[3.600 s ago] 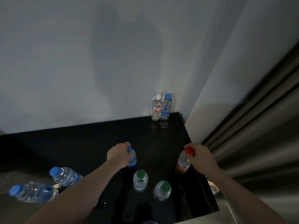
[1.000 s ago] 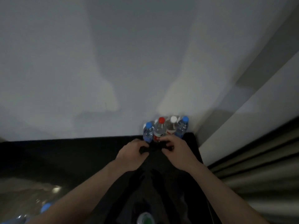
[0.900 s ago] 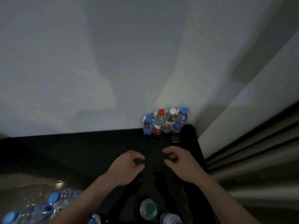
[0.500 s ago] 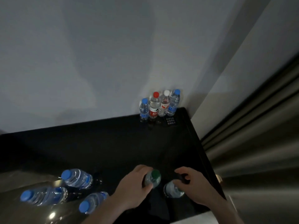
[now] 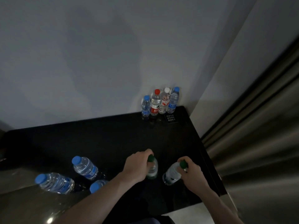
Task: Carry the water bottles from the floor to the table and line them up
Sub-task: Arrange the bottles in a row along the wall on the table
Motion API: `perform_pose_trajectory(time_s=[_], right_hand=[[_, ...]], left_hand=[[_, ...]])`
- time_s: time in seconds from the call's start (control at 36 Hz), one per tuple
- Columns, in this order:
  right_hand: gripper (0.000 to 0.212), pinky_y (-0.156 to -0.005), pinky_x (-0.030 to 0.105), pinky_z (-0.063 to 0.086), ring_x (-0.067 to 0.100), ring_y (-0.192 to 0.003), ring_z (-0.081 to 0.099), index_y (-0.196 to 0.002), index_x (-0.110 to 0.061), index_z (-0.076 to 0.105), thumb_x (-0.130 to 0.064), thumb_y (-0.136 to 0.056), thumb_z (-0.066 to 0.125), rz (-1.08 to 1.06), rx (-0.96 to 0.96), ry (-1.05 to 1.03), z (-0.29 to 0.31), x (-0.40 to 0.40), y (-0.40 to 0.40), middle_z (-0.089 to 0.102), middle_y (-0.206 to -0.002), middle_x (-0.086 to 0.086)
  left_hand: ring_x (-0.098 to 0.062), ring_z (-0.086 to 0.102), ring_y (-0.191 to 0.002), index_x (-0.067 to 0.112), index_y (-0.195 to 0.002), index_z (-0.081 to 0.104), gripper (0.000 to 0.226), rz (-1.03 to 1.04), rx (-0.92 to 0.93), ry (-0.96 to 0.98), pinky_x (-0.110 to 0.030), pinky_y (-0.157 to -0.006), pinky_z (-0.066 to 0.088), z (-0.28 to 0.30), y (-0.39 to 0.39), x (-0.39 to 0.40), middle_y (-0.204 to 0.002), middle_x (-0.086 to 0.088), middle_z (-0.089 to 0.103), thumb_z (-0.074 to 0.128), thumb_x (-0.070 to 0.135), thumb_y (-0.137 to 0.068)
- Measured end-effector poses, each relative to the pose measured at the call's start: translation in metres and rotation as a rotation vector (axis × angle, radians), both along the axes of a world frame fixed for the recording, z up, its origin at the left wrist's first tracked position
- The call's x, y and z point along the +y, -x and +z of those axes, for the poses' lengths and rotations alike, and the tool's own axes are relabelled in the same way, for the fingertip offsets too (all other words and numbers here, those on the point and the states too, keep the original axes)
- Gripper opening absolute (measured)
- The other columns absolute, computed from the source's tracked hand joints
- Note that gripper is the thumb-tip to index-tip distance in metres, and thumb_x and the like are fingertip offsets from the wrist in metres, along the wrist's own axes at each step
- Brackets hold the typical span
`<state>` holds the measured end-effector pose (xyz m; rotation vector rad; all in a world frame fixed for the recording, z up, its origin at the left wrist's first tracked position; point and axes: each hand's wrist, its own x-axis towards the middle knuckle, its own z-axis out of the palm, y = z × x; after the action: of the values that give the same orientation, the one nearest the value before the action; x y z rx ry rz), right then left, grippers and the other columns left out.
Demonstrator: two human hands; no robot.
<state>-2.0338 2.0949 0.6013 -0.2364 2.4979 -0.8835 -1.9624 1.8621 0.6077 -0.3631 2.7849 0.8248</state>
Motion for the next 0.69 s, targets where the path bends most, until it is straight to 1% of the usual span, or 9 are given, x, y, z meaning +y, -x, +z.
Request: perform_pose_trajectory(time_s=[0.06,0.11,0.22,0.28,0.36,0.42,0.5,0.58,0.69], right_hand=[[0.020,-0.051,0.027,0.053,0.014,-0.063,0.067,-0.103,-0.042,0.054,-0.024,-0.097,0.061,-0.010,-0.022,0.044,0.000,-0.001,0.004,0.067,-0.081,-0.002],[0.017,-0.059,0.036,0.057,0.018,-0.067,0.069,-0.106,-0.039,0.055,-0.024,-0.098,0.060,-0.004,-0.037,0.082,0.000,-0.002,0.008,0.068,-0.083,0.001],[0.017,-0.065,0.045,0.060,0.023,-0.072,0.070,-0.110,-0.036,0.054,-0.023,-0.099,0.058,0.058,-0.070,0.114,-0.001,-0.012,0.018,0.069,-0.085,0.004],[0.019,-0.065,0.041,0.060,0.020,-0.072,0.070,-0.111,-0.036,0.053,-0.022,-0.099,0.057,0.100,-0.070,0.113,-0.003,-0.019,0.022,0.068,-0.087,0.004],[0.021,-0.054,0.026,0.053,0.013,-0.066,0.065,-0.109,-0.039,0.051,-0.022,-0.099,0.057,0.160,-0.066,0.117,-0.006,-0.029,0.028,0.066,-0.085,0.001],[0.022,-0.052,0.023,0.049,0.012,-0.064,0.063,-0.108,-0.040,0.051,-0.021,-0.099,0.057,0.186,-0.074,0.121,-0.006,-0.036,0.030,0.065,-0.084,0.002],[0.020,-0.060,0.032,0.059,0.017,-0.073,0.067,-0.110,-0.036,0.052,-0.020,-0.099,0.057,0.194,-0.087,0.135,-0.005,-0.047,0.031,0.065,-0.091,0.003],[0.021,-0.068,0.041,0.062,0.018,-0.077,0.069,-0.108,-0.037,0.052,-0.019,-0.099,0.057,0.217,-0.081,0.150,-0.002,-0.055,0.027,0.066,-0.094,0.002],[0.021,-0.063,0.038,0.059,0.018,-0.070,0.066,-0.106,-0.038,0.052,-0.019,-0.099,0.056,0.221,-0.067,0.147,0.000,-0.069,0.019,0.064,-0.090,0.003]], left_hand=[[-0.009,0.064,-0.076,0.037,-0.110,0.053,0.017,0.065,0.001,0.001,-0.038,-0.072,0.058,0.002,-0.002,-0.009,-0.090,0.011,0.065,0.063,0.032,-0.097],[-0.010,0.064,-0.074,0.037,-0.108,0.053,0.015,0.123,-0.014,0.003,-0.040,-0.072,0.059,0.005,-0.004,-0.017,-0.087,0.010,0.065,0.062,0.033,-0.097],[-0.010,0.064,-0.079,0.038,-0.109,0.053,0.016,0.219,-0.044,0.026,-0.039,-0.075,0.059,0.011,-0.008,-0.030,-0.092,0.009,0.064,0.062,0.034,-0.097],[-0.010,0.064,-0.081,0.037,-0.108,0.053,0.016,0.263,-0.057,0.033,-0.038,-0.077,0.058,0.013,-0.011,-0.036,-0.094,0.009,0.064,0.063,0.035,-0.096],[-0.008,0.062,-0.076,0.036,-0.109,0.053,0.017,0.322,-0.067,0.082,-0.031,-0.067,0.051,0.015,-0.015,-0.045,-0.090,0.008,0.064,0.063,0.039,-0.096],[-0.010,0.061,-0.074,0.034,-0.111,0.054,0.019,0.353,-0.072,0.124,-0.029,-0.064,0.047,0.017,-0.018,-0.053,-0.089,0.008,0.064,0.063,0.040,-0.095],[-0.015,0.064,-0.077,0.033,-0.112,0.055,0.020,0.394,-0.092,0.158,-0.033,-0.066,0.052,0.022,-0.022,-0.066,-0.092,0.006,0.066,0.063,0.040,-0.095],[-0.016,0.067,-0.084,0.030,-0.114,0.055,0.022,0.412,-0.111,0.142,-0.038,-0.076,0.060,0.025,-0.023,-0.078,-0.099,0.004,0.066,0.064,0.036,-0.095],[-0.015,0.066,-0.085,0.027,-0.115,0.055,0.023,0.389,-0.116,0.172,-0.039,-0.078,0.061,0.026,-0.024,-0.094,-0.099,0.003,0.066,0.064,0.035,-0.096]])
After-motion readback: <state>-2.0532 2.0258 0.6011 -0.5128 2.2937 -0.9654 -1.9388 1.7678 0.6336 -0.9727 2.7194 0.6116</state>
